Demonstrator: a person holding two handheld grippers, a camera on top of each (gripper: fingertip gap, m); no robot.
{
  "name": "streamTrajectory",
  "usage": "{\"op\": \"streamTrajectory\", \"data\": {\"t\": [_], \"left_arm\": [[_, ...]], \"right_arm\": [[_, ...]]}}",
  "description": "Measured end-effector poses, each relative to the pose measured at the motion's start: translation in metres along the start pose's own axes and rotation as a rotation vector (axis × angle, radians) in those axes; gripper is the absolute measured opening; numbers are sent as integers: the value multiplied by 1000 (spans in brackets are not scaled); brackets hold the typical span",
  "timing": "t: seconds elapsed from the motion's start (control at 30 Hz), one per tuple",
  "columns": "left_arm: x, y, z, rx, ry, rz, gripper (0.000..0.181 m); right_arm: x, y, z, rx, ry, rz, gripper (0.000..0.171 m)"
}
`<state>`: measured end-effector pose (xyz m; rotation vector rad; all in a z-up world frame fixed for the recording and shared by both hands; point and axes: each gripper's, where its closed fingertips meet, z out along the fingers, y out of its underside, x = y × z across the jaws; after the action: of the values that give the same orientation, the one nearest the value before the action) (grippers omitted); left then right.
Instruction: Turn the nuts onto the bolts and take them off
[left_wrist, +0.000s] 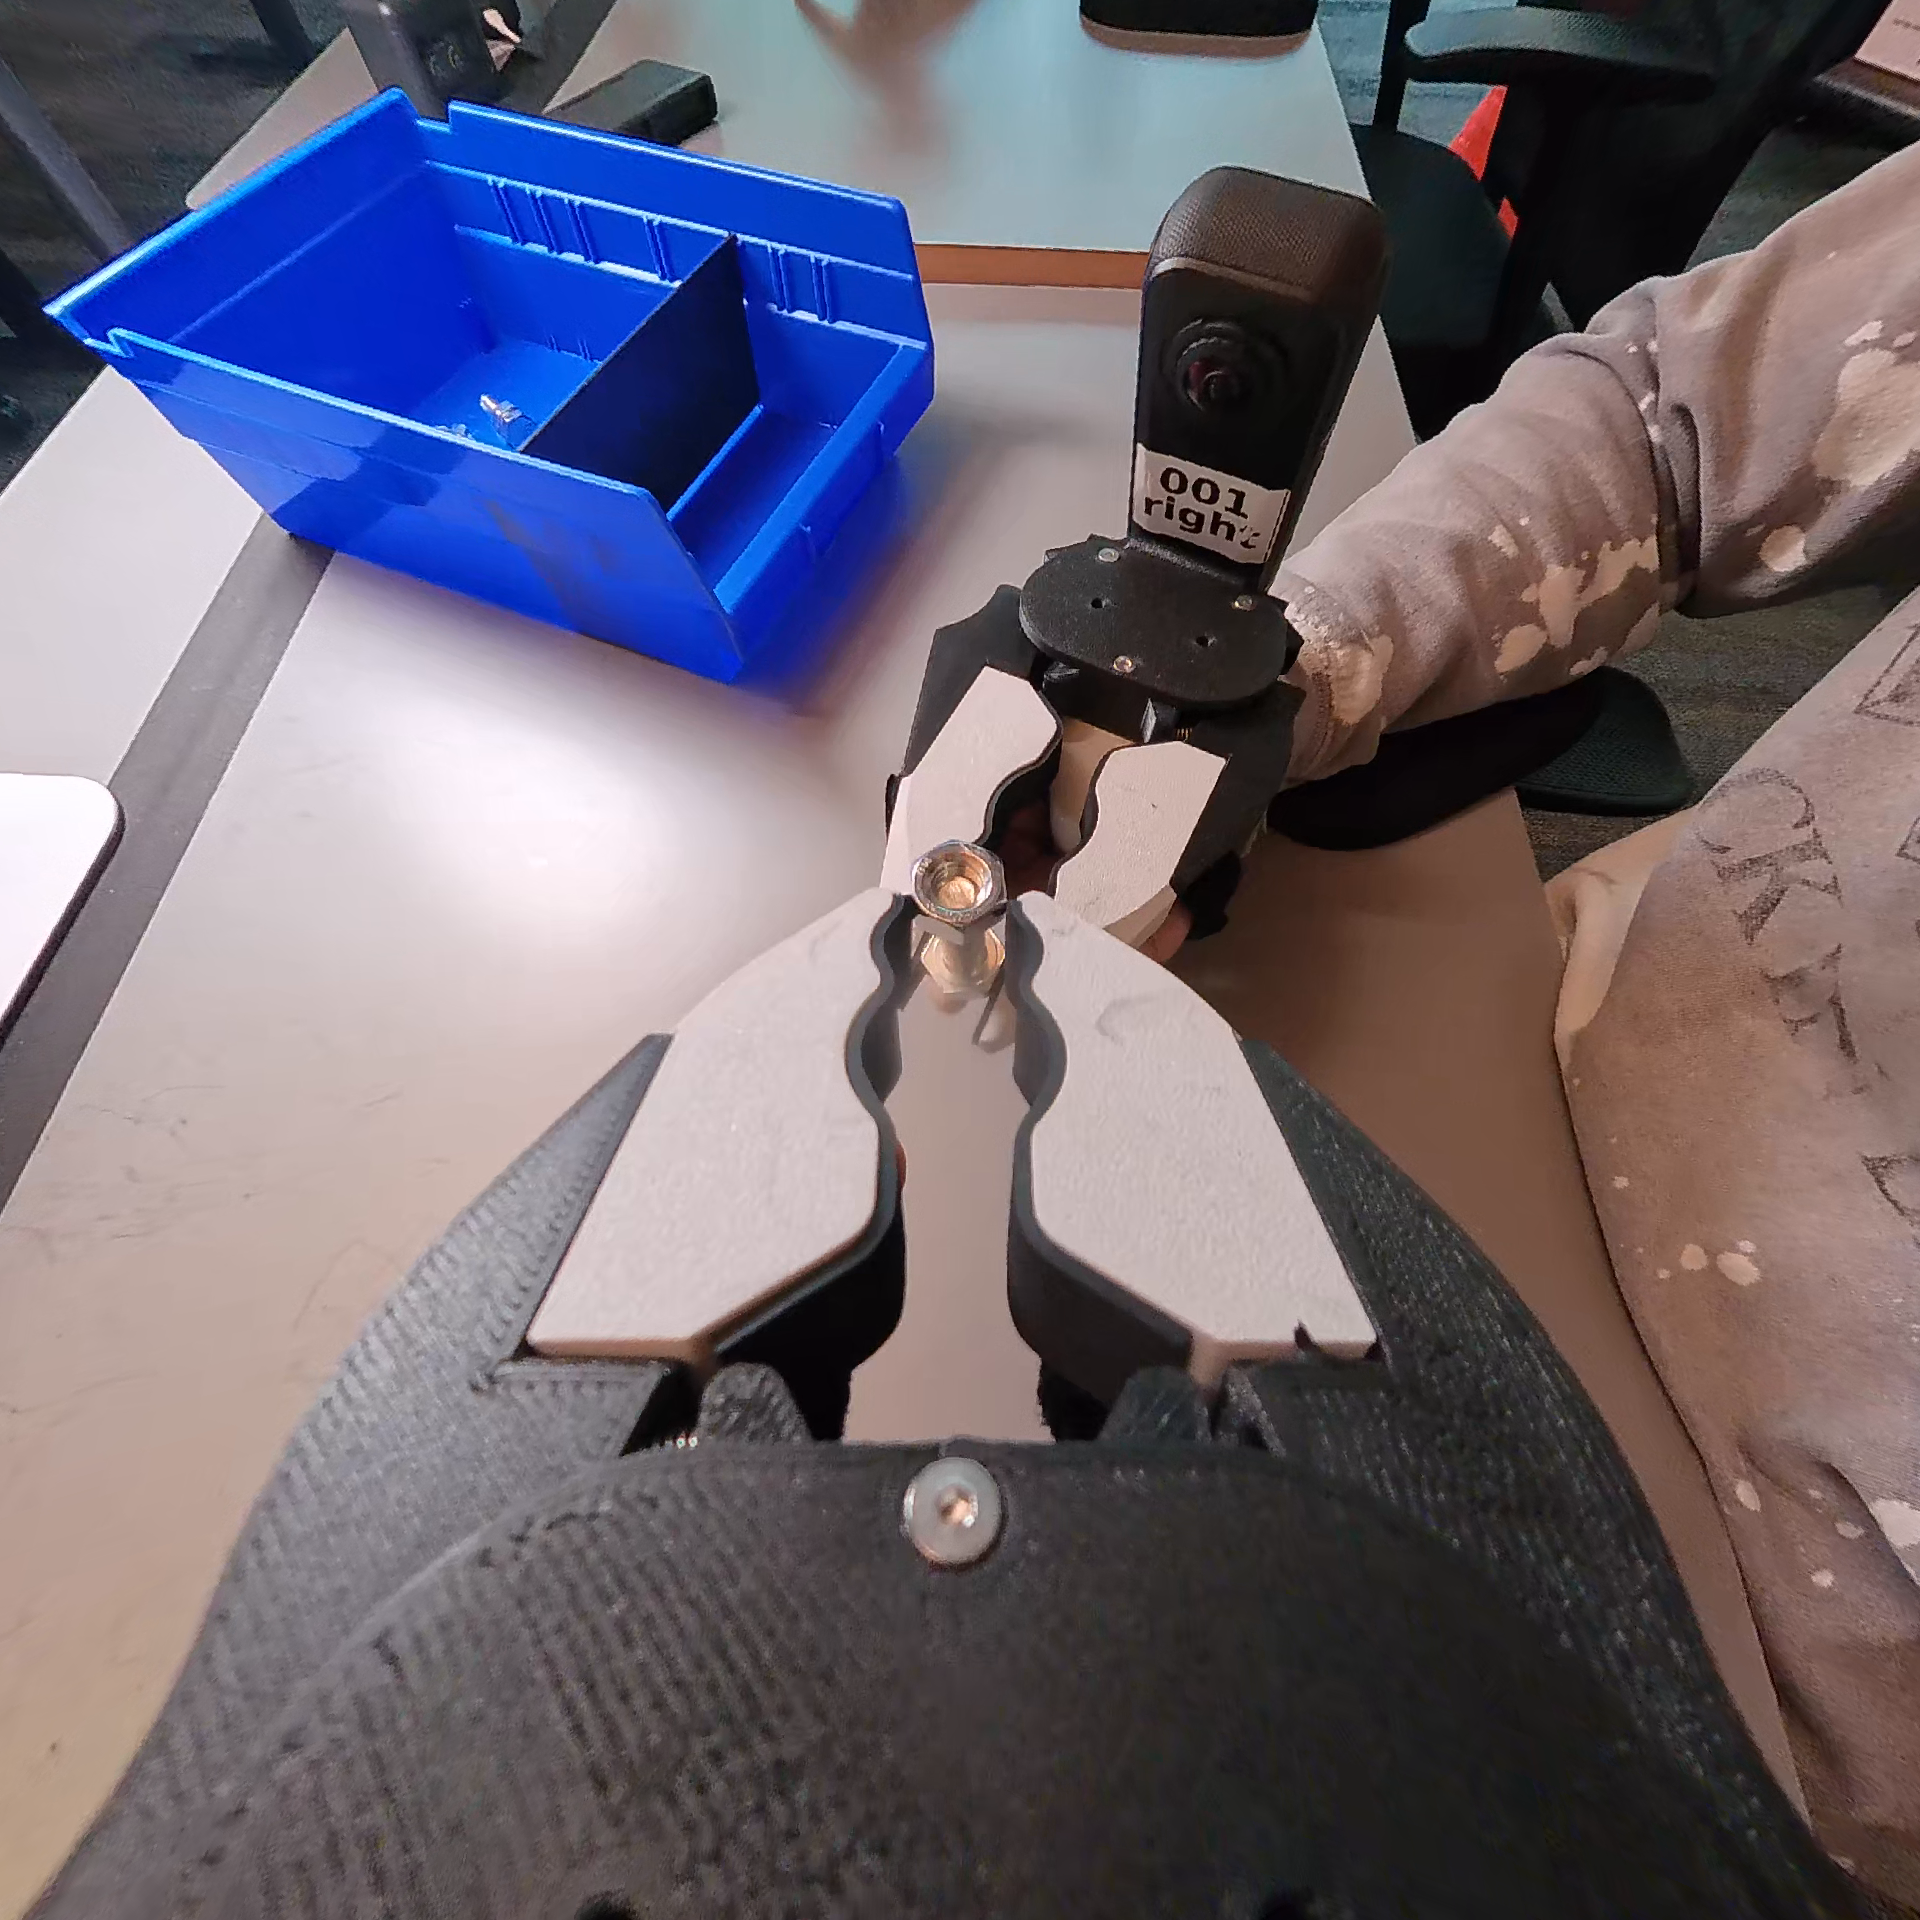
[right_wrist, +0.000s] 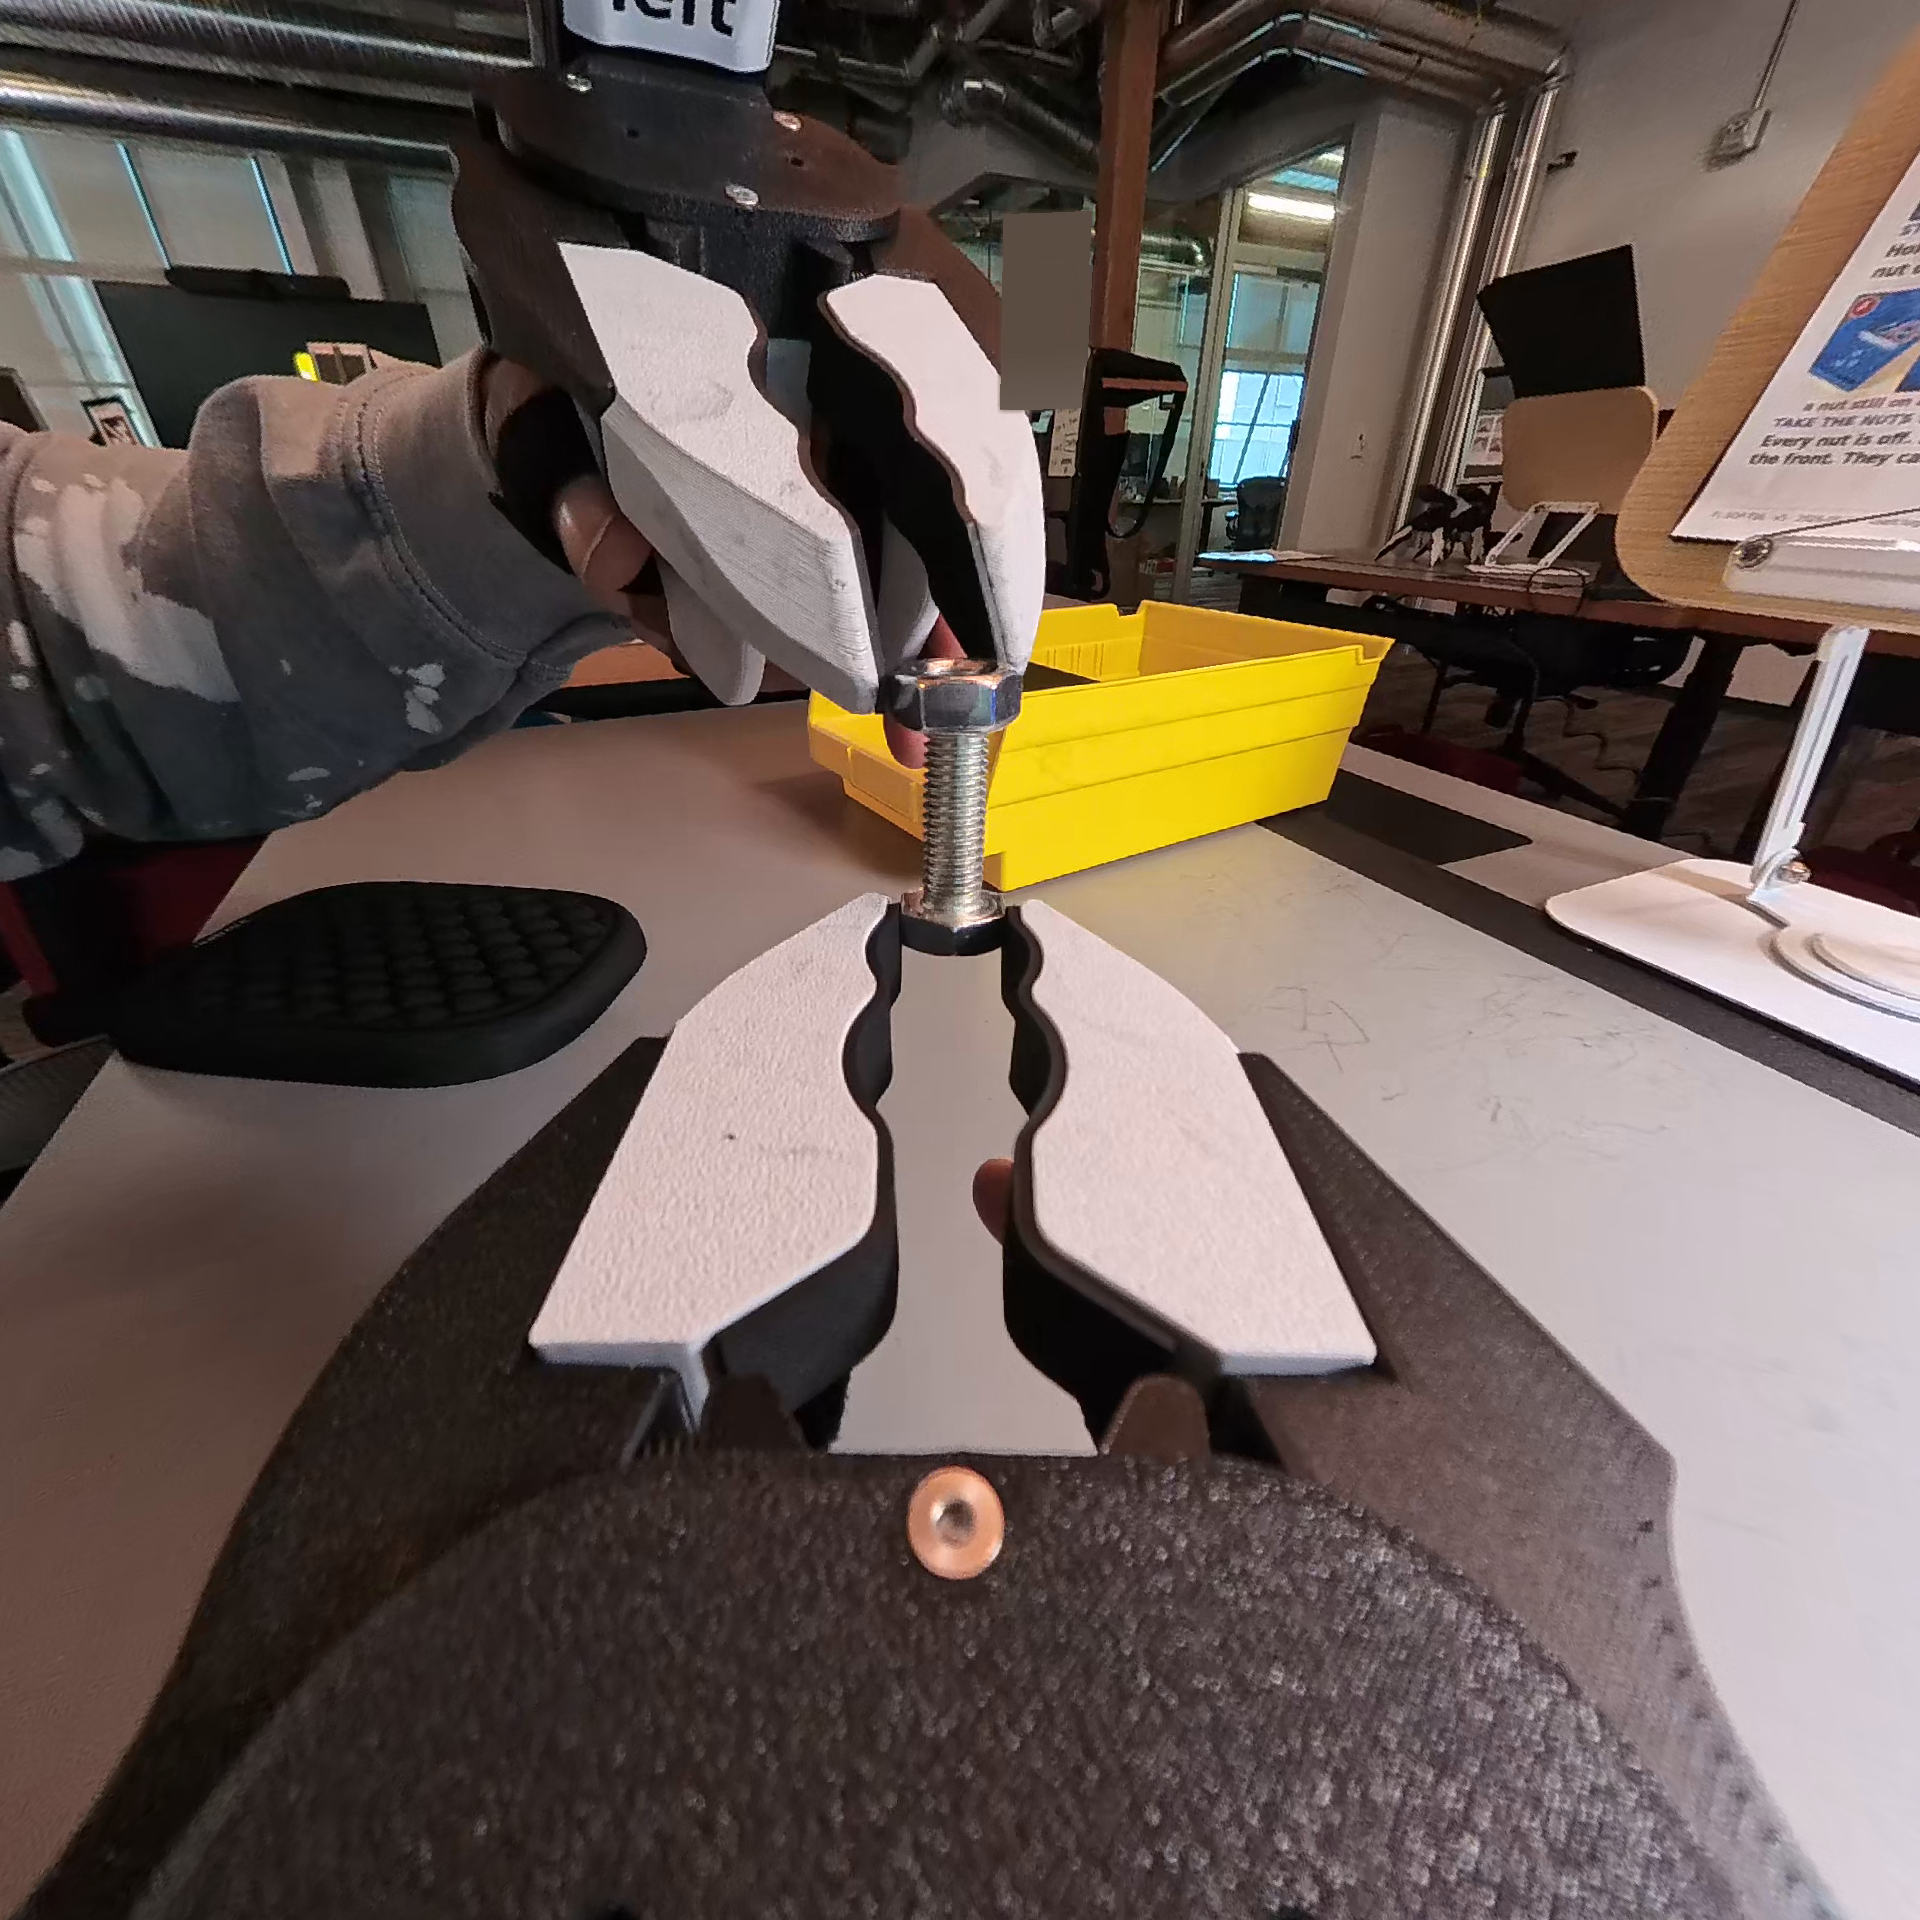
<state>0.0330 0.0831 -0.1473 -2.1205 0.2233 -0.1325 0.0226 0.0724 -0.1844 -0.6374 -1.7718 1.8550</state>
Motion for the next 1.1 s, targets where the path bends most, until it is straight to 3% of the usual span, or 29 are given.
{"op": "streamTrajectory", "data": {"t": [0.57, 0.7, 0.93, 1.1], "left_arm": [[-4, 2, -5, 54, -23, -27, 19], [-14, -12, -16, 176, -61, -36, 23], [-57, -69, -58, 489, -180, -61, 21], [-69, -82, -77, 553, -201, -54, 24]], "right_arm": [[2, 1, 1, -5, 7, 2, 18], [13, -11, 3, 10, 47, 18, 18], [38, -62, 21, 42, 82, -32, 18], [49, -84, 41, 41, 89, -49, 18]]}}
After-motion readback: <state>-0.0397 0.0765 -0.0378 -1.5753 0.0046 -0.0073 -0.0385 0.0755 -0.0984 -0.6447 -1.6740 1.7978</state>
